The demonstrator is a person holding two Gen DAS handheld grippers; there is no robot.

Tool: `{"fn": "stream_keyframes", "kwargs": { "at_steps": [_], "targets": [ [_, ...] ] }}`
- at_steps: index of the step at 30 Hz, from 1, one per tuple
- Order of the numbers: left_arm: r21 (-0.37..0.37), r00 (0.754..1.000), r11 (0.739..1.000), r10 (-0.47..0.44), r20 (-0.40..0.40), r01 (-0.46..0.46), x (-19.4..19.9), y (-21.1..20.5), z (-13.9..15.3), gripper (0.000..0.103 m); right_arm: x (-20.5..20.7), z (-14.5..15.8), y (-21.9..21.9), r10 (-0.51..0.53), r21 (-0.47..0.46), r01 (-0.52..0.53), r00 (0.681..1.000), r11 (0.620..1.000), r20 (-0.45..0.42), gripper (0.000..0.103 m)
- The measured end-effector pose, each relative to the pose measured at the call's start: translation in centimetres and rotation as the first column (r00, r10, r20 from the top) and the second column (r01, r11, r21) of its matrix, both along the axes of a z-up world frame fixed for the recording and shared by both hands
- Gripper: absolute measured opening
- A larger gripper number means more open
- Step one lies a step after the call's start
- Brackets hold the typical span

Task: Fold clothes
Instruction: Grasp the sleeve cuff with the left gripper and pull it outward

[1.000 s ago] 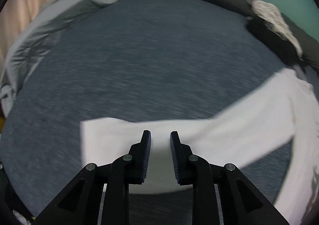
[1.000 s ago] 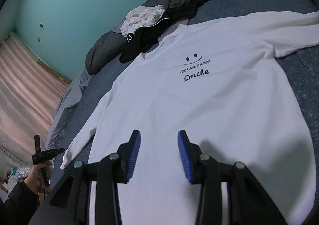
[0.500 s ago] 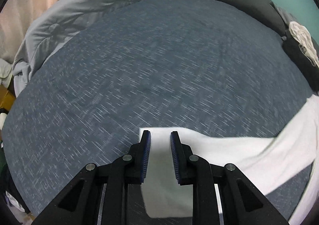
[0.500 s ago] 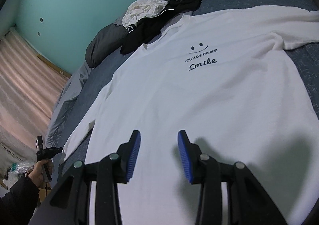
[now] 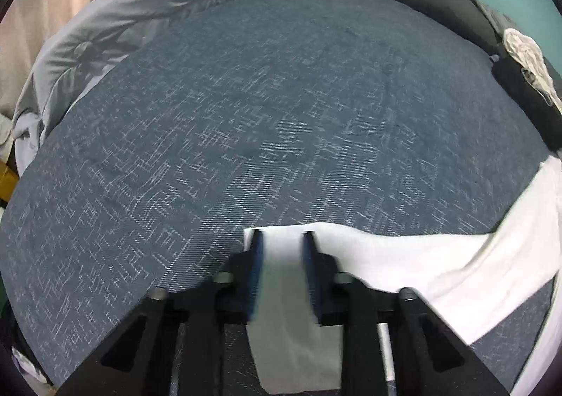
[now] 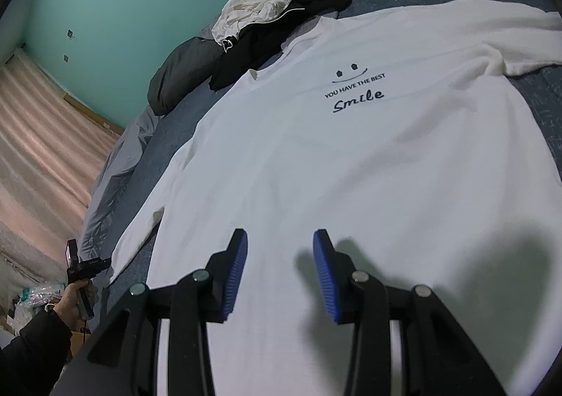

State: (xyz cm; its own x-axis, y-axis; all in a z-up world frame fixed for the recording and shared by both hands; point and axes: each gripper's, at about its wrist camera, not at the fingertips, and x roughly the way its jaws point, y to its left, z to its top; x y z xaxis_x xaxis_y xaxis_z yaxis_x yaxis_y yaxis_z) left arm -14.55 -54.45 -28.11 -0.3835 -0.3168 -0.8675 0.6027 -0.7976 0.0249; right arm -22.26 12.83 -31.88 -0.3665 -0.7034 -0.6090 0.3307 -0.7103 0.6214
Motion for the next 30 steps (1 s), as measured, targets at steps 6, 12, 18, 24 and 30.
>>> {"fn": "stream_keyframes", "kwargs": {
  "at_steps": [6,12,18,24,30],
  "targets": [
    [-0.047,0.999,0.999,-0.018,-0.035,0.016,0.0,0.8,2.0,0.0,0.0,0.2,0.1,-0.001,-0.007,0.001,1.0,1.0,-0.003,0.039],
    [-0.019,1.0,1.0,-0.018,-0.025,0.017,0.4,-0.1,3.3,0.0,-0.1,0.1,0.3,-0.009,-0.018,0.009,1.0,1.0,0.005,0.039],
    [0.027,0.998,0.997,0.067,0.014,-0.068,1.1,-1.2,1.3,0.043,-0.1,0.1,0.2,-0.009,-0.016,0.009,1.0,1.0,0.005,0.039],
    [0.057,0.999,0.997,0.054,0.007,-0.054,1.2,-0.8,-0.4,0.043,-0.1,0.0,0.1,-0.007,-0.013,0.007,1.0,1.0,0.004,0.039],
    [-0.008,1.0,1.0,-0.011,0.025,0.011,0.8,0.9,0.0,0.007,-0.1,0.0,0.0,-0.008,-0.012,0.008,1.0,1.0,0.005,0.039]
  ]
}}
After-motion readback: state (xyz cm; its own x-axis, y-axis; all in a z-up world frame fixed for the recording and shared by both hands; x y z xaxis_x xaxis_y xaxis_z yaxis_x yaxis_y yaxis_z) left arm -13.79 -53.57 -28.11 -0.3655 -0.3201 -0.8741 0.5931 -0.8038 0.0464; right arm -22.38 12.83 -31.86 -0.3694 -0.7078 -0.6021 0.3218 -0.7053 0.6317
